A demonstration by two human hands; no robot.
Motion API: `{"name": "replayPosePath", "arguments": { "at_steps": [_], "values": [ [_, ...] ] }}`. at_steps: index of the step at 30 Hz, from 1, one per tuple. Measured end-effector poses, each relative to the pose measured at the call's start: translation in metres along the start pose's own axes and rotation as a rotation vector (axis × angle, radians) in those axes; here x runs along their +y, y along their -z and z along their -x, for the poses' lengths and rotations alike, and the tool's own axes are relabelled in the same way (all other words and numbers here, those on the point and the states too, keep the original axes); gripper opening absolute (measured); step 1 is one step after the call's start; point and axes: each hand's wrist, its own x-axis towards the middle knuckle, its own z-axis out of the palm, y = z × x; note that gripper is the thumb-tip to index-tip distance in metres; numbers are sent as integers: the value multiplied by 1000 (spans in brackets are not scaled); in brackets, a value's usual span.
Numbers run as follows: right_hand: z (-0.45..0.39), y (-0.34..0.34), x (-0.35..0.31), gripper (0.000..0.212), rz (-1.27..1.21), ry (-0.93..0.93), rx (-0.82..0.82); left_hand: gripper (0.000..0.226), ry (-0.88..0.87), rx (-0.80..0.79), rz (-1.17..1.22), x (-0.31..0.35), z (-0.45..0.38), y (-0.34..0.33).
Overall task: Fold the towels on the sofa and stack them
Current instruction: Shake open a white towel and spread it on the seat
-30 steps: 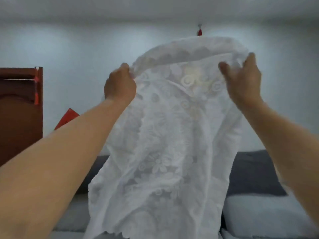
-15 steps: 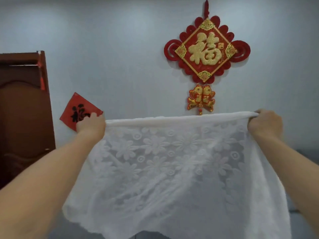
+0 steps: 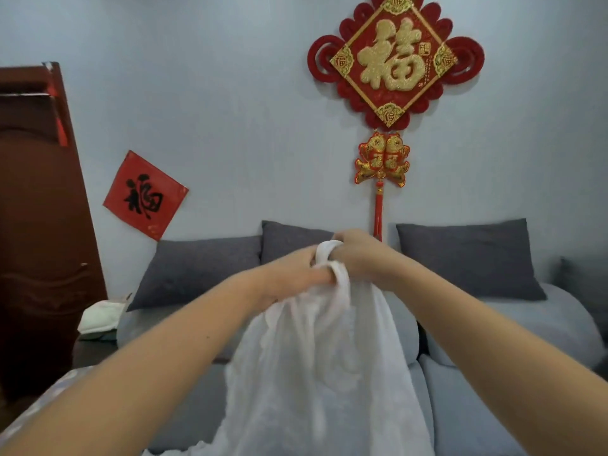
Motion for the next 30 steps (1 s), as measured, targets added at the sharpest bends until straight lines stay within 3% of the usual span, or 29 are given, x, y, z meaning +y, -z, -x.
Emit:
{"name": "replayPosePath", "arguments": {
  "at_steps": [3,5,9,14,18,20,21,22,25,26,28,30],
  "values": [
    [0,1,16,18,33,38,-11,16,-10,58,-627,-20,-9,6],
    [5,0,35,13,82,40,-76,20,36,123,-850,-31,-13,18],
    [29,-12,80,21,-254,2,-576,14,89,392,-1140,-52,-14,42],
    [75,4,135,36,-550,-87,-847,25,462,756,-1039,-110,11,133],
    [103,4,169,30,-270,-191,-904,31,777,926,-965,-140,56,176],
    [95,-8,180,27,11,-297,-788,33,811,909,-967,-149,63,175],
    [84,-13,187,23,132,-365,-640,32,798,881,-957,-155,65,171],
    [71,-16,195,18,198,-421,-444,30,757,838,-962,-162,66,165],
    [29,-10,204,13,33,-498,236,10,637,576,-1011,-186,68,151],
    [22,-6,198,11,65,-484,373,9,616,531,-1036,-194,69,148],
    [19,-1,178,7,261,-374,533,11,607,629,-1035,-195,75,147],
    [25,5,144,7,346,-239,626,23,640,852,-1032,-188,74,163]
  ]
}}
